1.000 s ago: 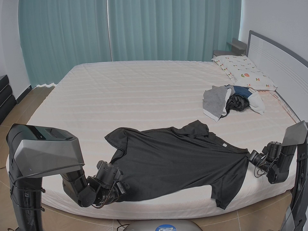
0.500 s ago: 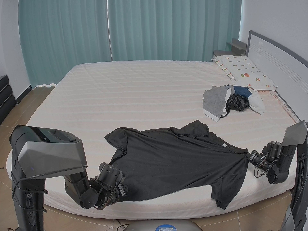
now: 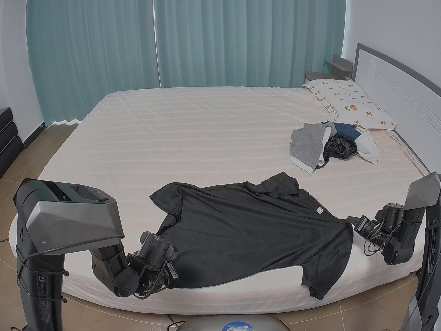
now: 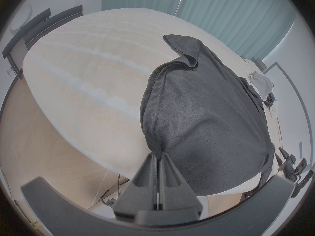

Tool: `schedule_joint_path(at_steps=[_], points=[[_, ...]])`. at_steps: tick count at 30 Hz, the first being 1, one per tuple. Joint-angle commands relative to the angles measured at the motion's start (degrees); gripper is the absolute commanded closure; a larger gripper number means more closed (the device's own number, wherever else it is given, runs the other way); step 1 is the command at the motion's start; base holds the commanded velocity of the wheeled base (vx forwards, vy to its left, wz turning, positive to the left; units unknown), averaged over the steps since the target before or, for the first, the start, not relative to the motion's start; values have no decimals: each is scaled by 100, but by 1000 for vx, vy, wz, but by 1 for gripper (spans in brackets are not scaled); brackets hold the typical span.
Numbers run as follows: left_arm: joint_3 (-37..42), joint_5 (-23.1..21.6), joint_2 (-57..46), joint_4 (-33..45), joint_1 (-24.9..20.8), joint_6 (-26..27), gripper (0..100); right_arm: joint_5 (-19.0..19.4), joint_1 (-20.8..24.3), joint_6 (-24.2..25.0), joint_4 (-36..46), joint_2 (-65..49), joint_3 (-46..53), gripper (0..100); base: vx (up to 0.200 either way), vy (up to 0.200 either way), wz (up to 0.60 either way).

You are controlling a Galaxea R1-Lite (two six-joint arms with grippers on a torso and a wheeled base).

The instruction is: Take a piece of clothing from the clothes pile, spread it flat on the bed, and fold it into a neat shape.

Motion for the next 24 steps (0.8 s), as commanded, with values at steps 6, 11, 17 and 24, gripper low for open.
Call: schedule_joint_path(at_steps=[6,11,17,24], points=[[136,-36,-550,32,429,-2,100,525,291,-4,556,-1153,640,0,0,0,0],[180,-53,-665,32,675,33,100,569,476,-12,890,-1144,737,0,0,0,0],[180,-53,-735,58,860,183,100,656,467,-689,934,-1048,1414,0,0,0,0],[180,-62,-726,58,869,183,100,920,546,-1032,486,-503,1792,0,0,0,0]])
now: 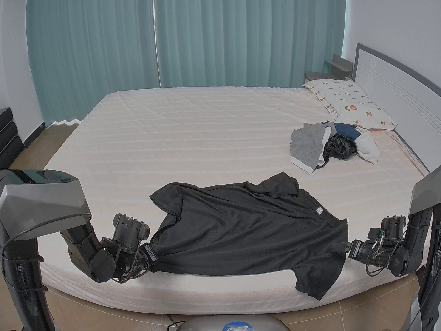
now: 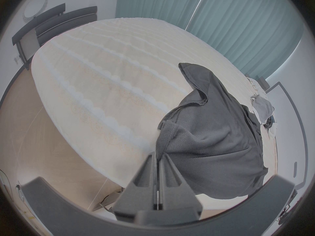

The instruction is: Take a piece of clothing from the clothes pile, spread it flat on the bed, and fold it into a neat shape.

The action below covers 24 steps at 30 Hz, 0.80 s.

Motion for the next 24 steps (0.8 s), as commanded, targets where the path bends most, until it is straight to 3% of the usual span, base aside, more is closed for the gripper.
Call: schedule_joint_path(at_steps=[1,8,9,17,24], points=[[-2,1,-33,-3,25,5,100,50,61,-148,-374,431,190,0,0,0,0],[-2,1,29,-3,25,5,100,15,228,-148,-506,607,93,0,0,0,0],[-2,1,29,-3,25,5,100,6,228,-148,-498,615,67,100,0,0,0],[7,1,55,15,122,58,100,-12,193,-359,-506,536,401,100,0,0,0],[271,-8,-77,6,368,620,100,-12,70,-799,-489,440,832,100,0,0,0]])
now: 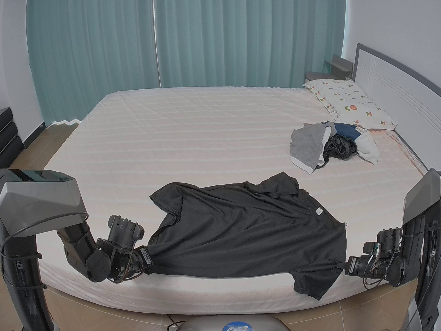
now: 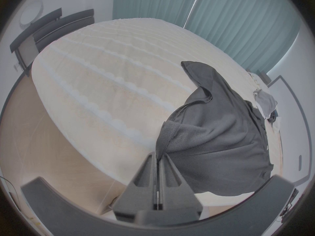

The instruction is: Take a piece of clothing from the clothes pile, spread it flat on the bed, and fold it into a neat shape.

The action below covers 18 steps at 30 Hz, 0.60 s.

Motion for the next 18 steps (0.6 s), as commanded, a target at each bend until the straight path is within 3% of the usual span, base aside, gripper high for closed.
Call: schedule_joint_path(at_steps=[1,10,15,18], points=[[178,3,-85,-7,197,243,100,2,-59,-214,1,-63,321,100,0,0,0],[336,30,-226,142,355,647,100,10,-33,-759,-8,-63,760,100,0,0,0],[248,82,-445,1206,391,832,100,54,2,-1014,-17,-10,804,100,0,0,0],[99,74,-366,1267,382,771,100,54,-6,-1005,-52,34,716,100,0,0,0]])
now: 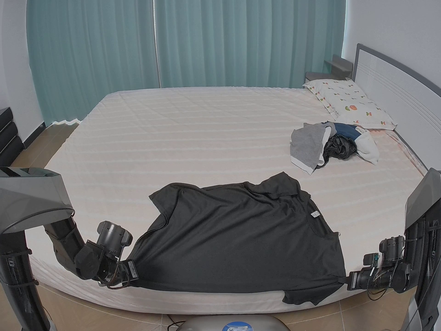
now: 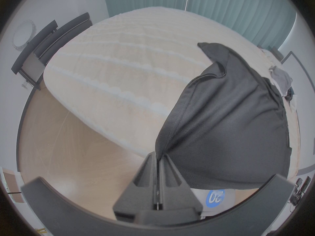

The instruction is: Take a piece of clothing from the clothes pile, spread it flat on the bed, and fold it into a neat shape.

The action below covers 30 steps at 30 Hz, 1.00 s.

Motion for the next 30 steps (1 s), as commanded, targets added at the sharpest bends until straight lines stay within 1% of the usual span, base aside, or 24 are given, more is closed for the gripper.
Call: schedule_joint_path(at_steps=[1,3,4,11,14,15,16,17,18,19,21,24,26,27,28,30], points=[[-167,-1,-16,115,-14,-24,100,12,11,-38,-63,82,-82,100,0,0,0],[-167,-10,71,115,-49,-33,100,12,11,-38,-72,90,-91,100,0,0,0],[-167,-10,89,115,-49,-33,0,12,11,-38,-72,108,-91,0,0,0,0],[-211,-71,36,106,-31,-77,0,64,2,77,-107,108,-258,0,0,0,0],[-342,-177,-34,98,21,-165,0,143,-16,411,-327,90,-284,0,0,0,0],[-457,-309,-122,98,74,-297,0,187,-16,710,-547,90,-337,0,0,0,0],[-518,-414,-183,106,109,-385,0,196,-16,903,-661,99,-364,0,0,0,0],[-527,-440,-192,106,118,-402,0,196,-16,929,-670,99,-364,0,0,0,0],[-580,-687,-306,106,162,-508,0,205,-7,1228,-679,64,-469,0,0,0,0],[-615,-818,-386,106,197,-525,0,214,2,1386,-679,38,-548,0,0,0,0],[-703,-968,-465,106,285,-604,0,223,2,1668,-679,-42,-698,0,0,0,0],[-887,-1152,-456,124,364,-1061,0,231,-7,2397,-670,-226,-970,0,0,0,0],[-1090,-1302,-447,185,470,-1290,0,223,2,2907,-670,-314,-1111,0,200,0,0],[-1107,-1319,-447,194,487,-1325,0,223,2,2968,-670,-323,-1137,0,200,0,0],[-1186,-1486,-429,229,522,-1492,0,214,2,3206,-670,-314,-1216,0,200,0,0],[-1230,-1601,-421,256,522,-1554,0,214,2,3294,-670,-279,-1278,0,200,0,0]])
